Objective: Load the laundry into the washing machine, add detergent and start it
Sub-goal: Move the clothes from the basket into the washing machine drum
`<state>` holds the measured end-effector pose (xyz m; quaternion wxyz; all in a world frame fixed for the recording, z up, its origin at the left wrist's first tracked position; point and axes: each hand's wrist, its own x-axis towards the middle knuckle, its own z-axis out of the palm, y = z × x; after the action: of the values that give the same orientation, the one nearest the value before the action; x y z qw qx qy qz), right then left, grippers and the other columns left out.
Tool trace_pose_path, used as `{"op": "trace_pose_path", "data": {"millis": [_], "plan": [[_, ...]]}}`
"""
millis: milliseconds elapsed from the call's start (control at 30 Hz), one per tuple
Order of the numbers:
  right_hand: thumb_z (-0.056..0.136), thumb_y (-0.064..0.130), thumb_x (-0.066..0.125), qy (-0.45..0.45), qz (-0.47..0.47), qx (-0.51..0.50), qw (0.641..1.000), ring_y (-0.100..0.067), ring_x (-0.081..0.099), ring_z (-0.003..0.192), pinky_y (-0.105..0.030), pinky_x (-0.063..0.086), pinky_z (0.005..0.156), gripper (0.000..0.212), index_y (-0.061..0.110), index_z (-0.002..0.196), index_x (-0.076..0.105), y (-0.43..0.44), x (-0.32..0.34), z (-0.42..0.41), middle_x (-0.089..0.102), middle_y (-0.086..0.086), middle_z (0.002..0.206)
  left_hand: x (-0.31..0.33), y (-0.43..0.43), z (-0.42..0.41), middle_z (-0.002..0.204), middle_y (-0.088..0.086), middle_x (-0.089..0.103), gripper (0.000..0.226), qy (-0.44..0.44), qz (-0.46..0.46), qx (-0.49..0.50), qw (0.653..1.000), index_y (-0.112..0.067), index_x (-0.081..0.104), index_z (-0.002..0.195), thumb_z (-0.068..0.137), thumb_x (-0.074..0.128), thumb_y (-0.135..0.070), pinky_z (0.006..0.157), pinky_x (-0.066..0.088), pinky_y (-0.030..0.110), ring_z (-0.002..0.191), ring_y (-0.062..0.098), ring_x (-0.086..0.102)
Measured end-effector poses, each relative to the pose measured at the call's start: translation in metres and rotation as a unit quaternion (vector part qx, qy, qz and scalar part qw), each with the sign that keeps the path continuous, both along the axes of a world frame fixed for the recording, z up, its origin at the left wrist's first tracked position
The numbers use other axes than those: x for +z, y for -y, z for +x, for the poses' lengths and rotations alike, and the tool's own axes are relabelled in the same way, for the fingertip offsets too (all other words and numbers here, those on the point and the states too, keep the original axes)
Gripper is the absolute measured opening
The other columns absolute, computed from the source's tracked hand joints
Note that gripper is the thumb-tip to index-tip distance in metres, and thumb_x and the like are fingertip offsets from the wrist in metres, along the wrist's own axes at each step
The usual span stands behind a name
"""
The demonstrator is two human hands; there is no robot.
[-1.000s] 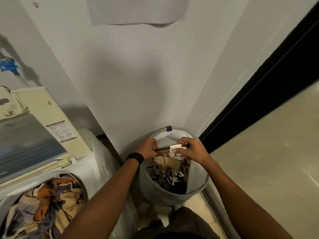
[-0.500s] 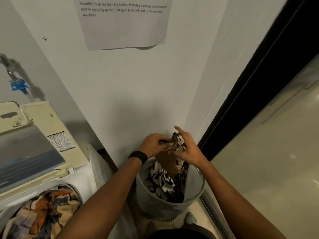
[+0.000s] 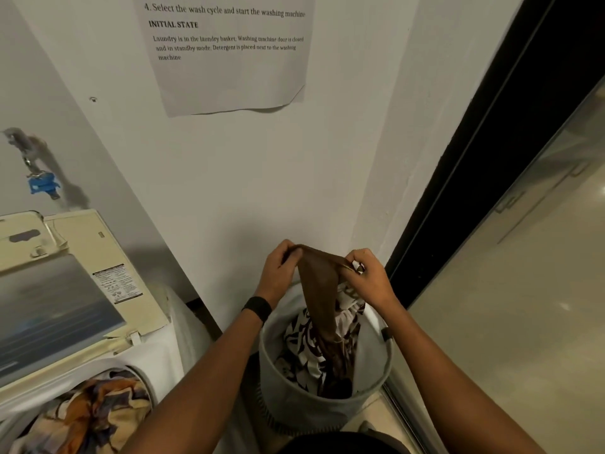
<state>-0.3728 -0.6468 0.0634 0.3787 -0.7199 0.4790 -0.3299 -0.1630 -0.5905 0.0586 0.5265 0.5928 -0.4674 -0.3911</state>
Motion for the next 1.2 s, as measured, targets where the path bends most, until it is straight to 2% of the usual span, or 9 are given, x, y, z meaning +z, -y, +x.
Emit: {"op": "trace_pose_path", "data": {"millis": [200, 333, 467, 600, 733, 800, 933, 1033, 1200], "plan": [[0.089, 0.029, 0.074, -0.049, 0.006, 0.071, 0.996, -0.01, 0.062, 0.068, -0.029, 0.05, 0.063, 0.016, 0.017, 0.083, 0.065, -0.005, 0.008, 0.03, 0.067, 0.001, 0.075, 0.01, 0.002, -0.038, 0.095, 0.004, 0.064, 0.021, 0.028, -0.017, -0.041, 0.999, -0.008, 0.052, 0.109, 0.11, 0.044, -0.027, 0.08, 0.054, 0.024, 0.084, 0.008, 0.063], [0.078, 0.048, 0.083, -0.044, 0.045, 0.094, 0.994, -0.012, 0.064, 0.078, -0.028, 0.052, 0.068, 0.035, 0.022, 0.086, 0.062, -0.01, 0.002, 0.019, 0.068, 0.004, 0.085, 0.004, 0.008, -0.029, 0.07, -0.002, 0.05, 0.038, 0.022, -0.003, 0.094, 0.995, -0.016, 0.049, 0.079, 0.111, 0.04, -0.035, 0.067, 0.043, 0.034, 0.065, 0.014, 0.049], [0.09, 0.04, 0.076, -0.03, 0.059, 0.075, 0.995, -0.004, 0.06, 0.077, -0.025, 0.046, 0.073, 0.019, 0.023, 0.088, 0.068, -0.008, -0.004, -0.016, 0.066, 0.008, 0.084, 0.01, 0.008, -0.006, 0.06, -0.005, 0.037, 0.048, 0.002, 0.004, 0.139, 0.99, -0.021, 0.036, 0.067, 0.109, 0.04, -0.044, 0.057, 0.033, 0.028, 0.053, 0.007, 0.037], [0.096, 0.034, 0.071, 0.049, 0.047, 0.024, 0.997, -0.005, 0.06, 0.071, -0.025, 0.047, 0.07, 0.017, 0.018, 0.089, 0.07, -0.007, 0.015, -0.017, 0.067, 0.01, 0.077, 0.017, 0.004, -0.012, 0.067, -0.002, 0.047, 0.046, 0.023, -0.011, 0.063, 0.998, -0.015, 0.047, 0.077, 0.095, 0.05, -0.057, 0.062, 0.04, 0.021, 0.059, 0.006, 0.045], [0.098, 0.03, 0.069, 0.087, 0.029, 0.049, 0.995, -0.003, 0.063, 0.076, -0.019, 0.047, 0.073, 0.016, 0.015, 0.094, 0.074, -0.009, 0.036, 0.007, 0.072, 0.006, 0.088, 0.011, 0.002, -0.027, 0.104, 0.0, 0.07, 0.046, 0.019, -0.007, -0.089, 0.996, -0.011, 0.064, 0.114, 0.095, 0.061, -0.053, 0.087, 0.054, 0.018, 0.096, 0.004, 0.067], [0.1, 0.026, 0.066, 0.07, 0.037, 0.077, 0.994, 0.002, 0.062, 0.072, -0.014, 0.045, 0.07, 0.016, 0.012, 0.098, 0.075, -0.01, 0.039, 0.015, 0.074, 0.005, 0.091, 0.009, -0.001, -0.034, 0.096, -0.006, 0.072, 0.037, 0.03, 0.026, -0.117, 0.992, -0.017, 0.068, 0.112, 0.098, 0.06, -0.051, 0.08, 0.054, 0.02, 0.088, 0.003, 0.068], [0.103, 0.027, 0.06, 0.116, 0.085, 0.047, 0.988, 0.0, 0.058, 0.065, -0.014, 0.046, 0.066, 0.028, 0.003, 0.095, 0.072, -0.013, 0.035, 0.015, 0.065, 0.002, 0.075, 0.009, 0.0, -0.036, 0.088, 0.005, 0.075, 0.034, -0.016, 0.021, -0.032, 0.999, -0.014, 0.072, 0.099, 0.102, 0.057, -0.044, 0.075, 0.055, 0.029, 0.08, 0.013, 0.069], [0.1, 0.044, 0.062, 0.05, 0.095, 0.064, 0.992, -0.006, 0.049, 0.057, -0.024, 0.043, 0.058, 0.032, 0.019, 0.08, 0.066, -0.015, 0.023, 0.009, 0.05, 0.011, 0.06, 0.013, 0.004, -0.031, 0.093, 0.017, 0.066, 0.037, -0.016, 0.013, 0.024, 1.0, -0.007, 0.064, 0.102, 0.104, 0.054, -0.043, 0.074, 0.052, 0.034, 0.08, 0.017, 0.062], [0.099, 0.056, 0.057, -0.01, 0.073, 0.058, 0.996, -0.006, 0.043, 0.056, -0.028, 0.037, 0.059, 0.051, 0.02, 0.066, 0.047, -0.02, 0.001, -0.006, 0.042, 0.011, 0.059, 0.026, 0.009, -0.025, 0.07, 0.001, 0.047, 0.036, -0.039, -0.047, 0.072, 0.996, -0.014, 0.049, 0.08, 0.109, 0.047, -0.036, 0.064, 0.041, 0.03, 0.065, 0.012, 0.046]]}}
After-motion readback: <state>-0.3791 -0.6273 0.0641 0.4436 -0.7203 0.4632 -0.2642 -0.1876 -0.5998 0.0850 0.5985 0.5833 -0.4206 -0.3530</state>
